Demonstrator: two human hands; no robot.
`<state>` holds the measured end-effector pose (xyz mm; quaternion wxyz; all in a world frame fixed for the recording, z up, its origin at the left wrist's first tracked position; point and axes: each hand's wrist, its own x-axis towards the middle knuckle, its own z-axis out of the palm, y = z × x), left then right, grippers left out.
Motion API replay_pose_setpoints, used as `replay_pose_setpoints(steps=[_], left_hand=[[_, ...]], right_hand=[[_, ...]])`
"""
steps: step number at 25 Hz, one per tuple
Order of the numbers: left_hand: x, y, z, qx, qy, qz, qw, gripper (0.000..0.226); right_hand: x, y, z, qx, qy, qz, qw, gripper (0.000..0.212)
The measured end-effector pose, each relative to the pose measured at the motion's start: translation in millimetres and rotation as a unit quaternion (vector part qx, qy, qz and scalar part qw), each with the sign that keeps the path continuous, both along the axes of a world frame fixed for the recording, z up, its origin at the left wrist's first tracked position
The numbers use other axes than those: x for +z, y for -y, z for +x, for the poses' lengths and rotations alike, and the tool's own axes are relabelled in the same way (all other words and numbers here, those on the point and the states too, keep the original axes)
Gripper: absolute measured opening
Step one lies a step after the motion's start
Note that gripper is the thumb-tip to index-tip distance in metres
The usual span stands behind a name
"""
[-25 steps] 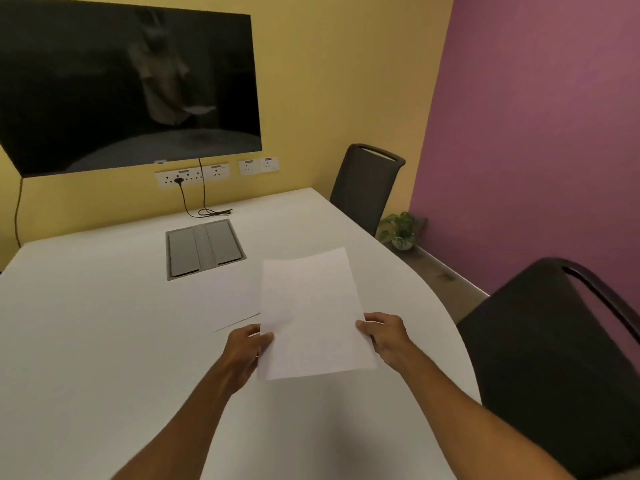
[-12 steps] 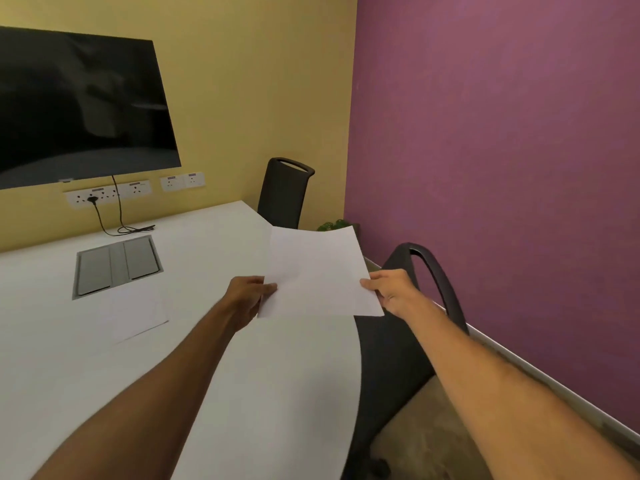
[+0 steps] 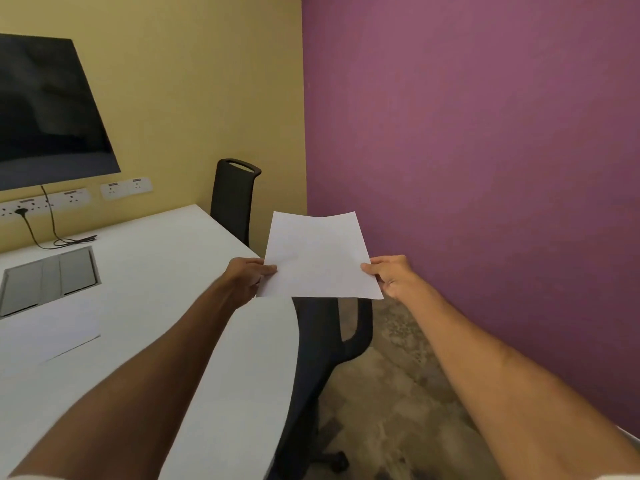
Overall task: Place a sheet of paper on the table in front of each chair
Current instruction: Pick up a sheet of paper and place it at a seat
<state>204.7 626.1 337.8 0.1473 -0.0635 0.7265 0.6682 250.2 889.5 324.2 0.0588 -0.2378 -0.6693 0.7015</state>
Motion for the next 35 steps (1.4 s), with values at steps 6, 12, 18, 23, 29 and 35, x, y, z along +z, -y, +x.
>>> replay_pose_setpoints(steps=[6, 12, 18, 23, 29, 35], left_hand=[[-9.6, -56.1, -50.9, 0.016, 0.026, 0.006, 1.0, 0.029], [-27.4, -90.6, -140.6, 0.049, 0.029, 0.01, 0.998, 0.035], [-38.3, -110.5, -218.7, 0.103, 0.041, 0.015, 0.994, 0.034], [-48.1, -118.0, -276.3, 0.153, 0.041, 0.02, 0.987, 0.035], [-67.1, -144.9, -353.4, 0.259, 0.055, 0.025, 0.964, 0.035], [-71.8, -183.9, -415.3, 0.328, 0.062, 0.051, 0.941, 0.036]], right_hand=[[-12.9, -52.5, -49.6, -0.004, -0.005, -0.018, 1.0, 0.03], [-24.6, -90.1, -158.3, 0.03, 0.007, -0.012, 0.999, 0.031], [-35.4, -112.6, -260.7, 0.092, 0.026, -0.023, 0.995, 0.027], [-51.9, -119.6, -345.6, 0.136, 0.044, -0.026, 0.989, 0.032], [-63.3, -132.1, -457.4, 0.203, 0.057, -0.047, 0.976, 0.033], [-62.6, -164.5, -556.9, 0.279, 0.065, -0.032, 0.958, 0.029]])
